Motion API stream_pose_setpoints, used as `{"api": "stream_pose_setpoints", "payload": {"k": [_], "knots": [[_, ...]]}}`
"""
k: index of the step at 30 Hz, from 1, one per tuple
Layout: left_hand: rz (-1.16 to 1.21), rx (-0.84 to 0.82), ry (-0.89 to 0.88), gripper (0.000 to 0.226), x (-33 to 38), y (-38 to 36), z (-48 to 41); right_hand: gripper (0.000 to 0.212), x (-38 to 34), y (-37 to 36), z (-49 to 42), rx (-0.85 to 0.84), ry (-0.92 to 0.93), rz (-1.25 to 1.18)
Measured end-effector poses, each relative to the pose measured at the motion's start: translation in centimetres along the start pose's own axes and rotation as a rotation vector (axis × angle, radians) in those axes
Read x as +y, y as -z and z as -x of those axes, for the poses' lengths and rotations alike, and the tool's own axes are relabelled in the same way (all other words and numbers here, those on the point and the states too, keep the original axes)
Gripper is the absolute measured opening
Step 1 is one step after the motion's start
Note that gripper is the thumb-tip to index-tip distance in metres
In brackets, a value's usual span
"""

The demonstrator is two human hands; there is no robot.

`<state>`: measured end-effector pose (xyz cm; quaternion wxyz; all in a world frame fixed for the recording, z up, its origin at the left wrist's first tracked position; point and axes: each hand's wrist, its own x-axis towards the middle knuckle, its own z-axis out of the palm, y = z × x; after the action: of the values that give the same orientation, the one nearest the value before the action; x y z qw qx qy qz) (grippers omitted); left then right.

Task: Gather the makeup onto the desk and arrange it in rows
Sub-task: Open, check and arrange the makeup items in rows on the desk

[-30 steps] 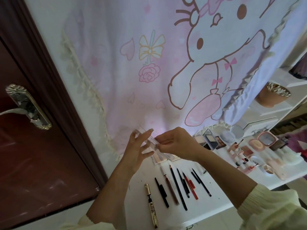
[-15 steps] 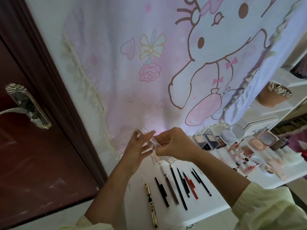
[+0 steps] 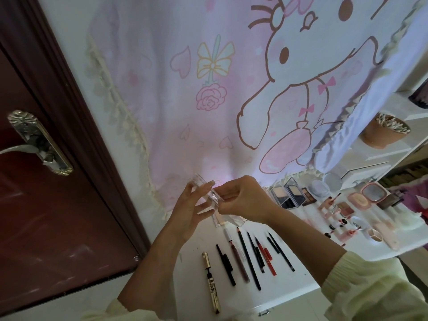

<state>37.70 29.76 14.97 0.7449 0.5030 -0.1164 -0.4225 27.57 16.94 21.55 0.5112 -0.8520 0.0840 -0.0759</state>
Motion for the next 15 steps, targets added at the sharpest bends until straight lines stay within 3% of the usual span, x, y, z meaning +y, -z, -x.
{"api": "stream_pose_setpoints", "payload": {"k": [5, 8, 11, 15], "knots": [[0.017, -0.004, 0.016, 0.064, -0.2, 0.2, 0.2, 0.027, 0.1, 0.4, -0.5, -0.040, -0.036, -0.006], [0.028, -0.034, 0.046, 0.079, -0.3, 0.5, 0.3, 0.027, 0.3, 0.9, -0.9, -0.058, -0.073, -0.029], [0.081, -0.029, 0.076, 0.069, -0.4, 0.5, 0.7, 0.025, 0.7, 1.0, -1.3, -0.048, -0.096, -0.010], [0.273, -0.025, 0.125, 0.050, -0.6, 1.0, 1.1, 0.015, 1.5, 1.5, -2.0, 0.126, -0.150, -0.015]]}}
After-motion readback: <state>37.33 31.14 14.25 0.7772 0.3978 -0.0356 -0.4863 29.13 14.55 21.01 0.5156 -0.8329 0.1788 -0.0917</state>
